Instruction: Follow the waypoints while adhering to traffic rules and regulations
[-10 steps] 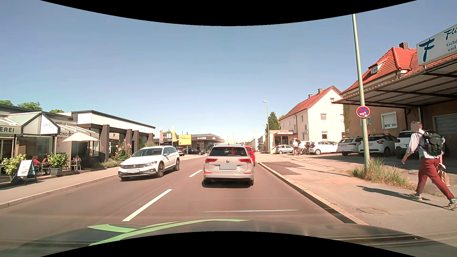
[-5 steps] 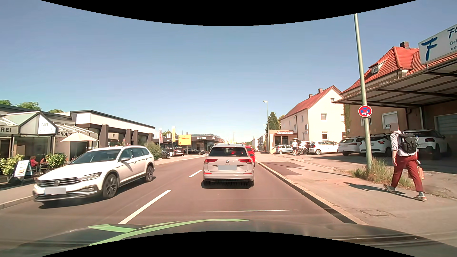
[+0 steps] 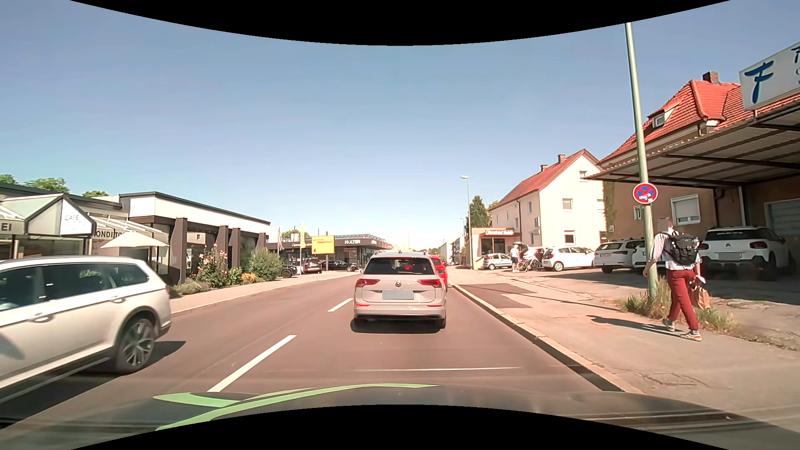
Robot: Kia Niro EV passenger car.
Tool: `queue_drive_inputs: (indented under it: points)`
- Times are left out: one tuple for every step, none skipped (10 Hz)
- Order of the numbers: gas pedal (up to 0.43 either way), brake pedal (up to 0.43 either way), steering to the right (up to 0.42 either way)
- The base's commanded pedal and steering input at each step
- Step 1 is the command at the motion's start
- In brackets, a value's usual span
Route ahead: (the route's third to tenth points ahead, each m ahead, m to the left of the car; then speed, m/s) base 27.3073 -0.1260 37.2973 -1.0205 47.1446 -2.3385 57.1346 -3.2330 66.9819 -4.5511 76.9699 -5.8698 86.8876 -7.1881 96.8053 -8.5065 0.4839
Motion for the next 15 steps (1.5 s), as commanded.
queue_drive_inputs:
  points:
    - [0.000, 0.049, 0.008]
    - [0.000, 0.049, 0.008]
    - [0.000, 0.049, 0.008]
    - [0.000, 0.049, 0.008]
    - [0.000, 0.055, 0.008]
    - [0.000, 0.055, 0.008]
    - [0.000, 0.061, 0.008]
    - [0.000, 0.067, 0.008]
    - [0.000, 0.067, 0.008]
    - [0.000, 0.067, 0.008]
    - [0.000, 0.067, 0.008]
    - [0.000, 0.067, 0.008]
    - [0.000, 0.067, 0.008]
    - [0.000, 0.067, 0.008]
    - [0.000, 0.073, 0.008]
